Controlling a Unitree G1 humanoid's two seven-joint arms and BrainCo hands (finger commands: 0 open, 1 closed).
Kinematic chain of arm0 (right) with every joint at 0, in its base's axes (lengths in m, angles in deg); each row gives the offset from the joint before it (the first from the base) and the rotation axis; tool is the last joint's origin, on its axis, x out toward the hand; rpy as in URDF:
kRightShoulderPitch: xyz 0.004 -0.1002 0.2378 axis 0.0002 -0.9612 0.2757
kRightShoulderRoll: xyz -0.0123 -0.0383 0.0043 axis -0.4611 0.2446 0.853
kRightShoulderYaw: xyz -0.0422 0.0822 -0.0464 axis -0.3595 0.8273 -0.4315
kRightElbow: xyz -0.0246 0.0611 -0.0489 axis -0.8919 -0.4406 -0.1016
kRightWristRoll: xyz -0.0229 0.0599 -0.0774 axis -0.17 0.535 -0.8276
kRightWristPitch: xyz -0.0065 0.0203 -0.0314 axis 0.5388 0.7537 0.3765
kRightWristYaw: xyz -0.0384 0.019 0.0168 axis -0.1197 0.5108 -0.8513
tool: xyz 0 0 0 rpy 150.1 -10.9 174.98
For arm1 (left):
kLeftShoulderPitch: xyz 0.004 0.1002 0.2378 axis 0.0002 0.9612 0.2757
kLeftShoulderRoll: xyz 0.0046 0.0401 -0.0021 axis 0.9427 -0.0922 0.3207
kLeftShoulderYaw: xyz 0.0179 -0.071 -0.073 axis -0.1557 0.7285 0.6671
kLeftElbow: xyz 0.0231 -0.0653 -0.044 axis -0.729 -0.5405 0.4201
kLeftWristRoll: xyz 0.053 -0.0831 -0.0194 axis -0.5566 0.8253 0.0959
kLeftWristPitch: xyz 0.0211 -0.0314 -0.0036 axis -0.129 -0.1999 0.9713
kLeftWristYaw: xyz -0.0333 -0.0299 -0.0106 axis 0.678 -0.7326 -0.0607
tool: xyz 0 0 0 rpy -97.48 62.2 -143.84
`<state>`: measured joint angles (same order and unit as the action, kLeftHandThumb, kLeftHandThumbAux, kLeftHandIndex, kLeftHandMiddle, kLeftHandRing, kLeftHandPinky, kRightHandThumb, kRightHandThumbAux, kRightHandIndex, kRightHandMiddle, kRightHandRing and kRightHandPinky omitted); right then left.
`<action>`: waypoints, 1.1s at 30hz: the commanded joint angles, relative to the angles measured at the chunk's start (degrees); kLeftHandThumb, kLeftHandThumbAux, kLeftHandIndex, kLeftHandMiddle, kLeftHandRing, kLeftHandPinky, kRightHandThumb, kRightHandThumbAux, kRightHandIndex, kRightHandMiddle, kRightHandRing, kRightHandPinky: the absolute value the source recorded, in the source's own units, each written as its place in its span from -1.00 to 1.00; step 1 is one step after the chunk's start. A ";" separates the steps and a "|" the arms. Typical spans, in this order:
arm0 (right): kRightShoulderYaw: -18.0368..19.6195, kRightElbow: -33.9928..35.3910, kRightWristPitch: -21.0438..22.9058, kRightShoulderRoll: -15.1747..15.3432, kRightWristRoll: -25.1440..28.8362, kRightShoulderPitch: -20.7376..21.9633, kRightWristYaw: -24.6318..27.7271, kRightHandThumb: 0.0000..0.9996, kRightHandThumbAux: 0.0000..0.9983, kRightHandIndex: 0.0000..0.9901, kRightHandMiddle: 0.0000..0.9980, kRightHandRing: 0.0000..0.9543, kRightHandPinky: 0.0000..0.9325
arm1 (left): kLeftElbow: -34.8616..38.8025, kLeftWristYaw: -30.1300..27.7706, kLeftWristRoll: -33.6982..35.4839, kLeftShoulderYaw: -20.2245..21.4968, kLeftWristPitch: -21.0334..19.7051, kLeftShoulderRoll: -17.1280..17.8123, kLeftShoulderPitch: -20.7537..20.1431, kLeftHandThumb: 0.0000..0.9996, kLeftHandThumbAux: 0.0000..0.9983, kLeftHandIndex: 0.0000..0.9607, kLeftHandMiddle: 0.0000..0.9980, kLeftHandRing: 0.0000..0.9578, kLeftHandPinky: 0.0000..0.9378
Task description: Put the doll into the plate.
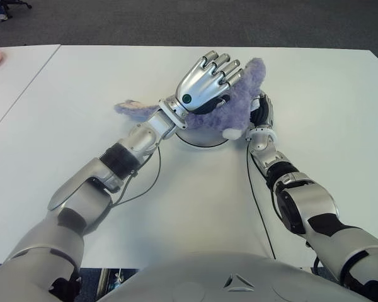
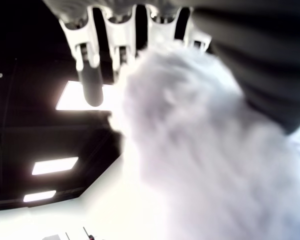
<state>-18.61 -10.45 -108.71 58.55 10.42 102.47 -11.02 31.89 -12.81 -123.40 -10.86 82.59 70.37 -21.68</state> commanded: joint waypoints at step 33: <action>-1.16 -8.84 5.60 -4.17 -0.90 -13.92 2.54 -0.63 0.89 -0.51 0.60 0.78 0.85 | 1.32 -6.72 -5.89 0.26 -5.54 1.84 2.98 -1.00 0.21 -0.54 -0.48 -0.58 -0.93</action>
<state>-18.68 -10.46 -108.79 58.55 10.37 102.45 -11.02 33.13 -16.08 -126.87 -10.86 78.51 70.45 -21.68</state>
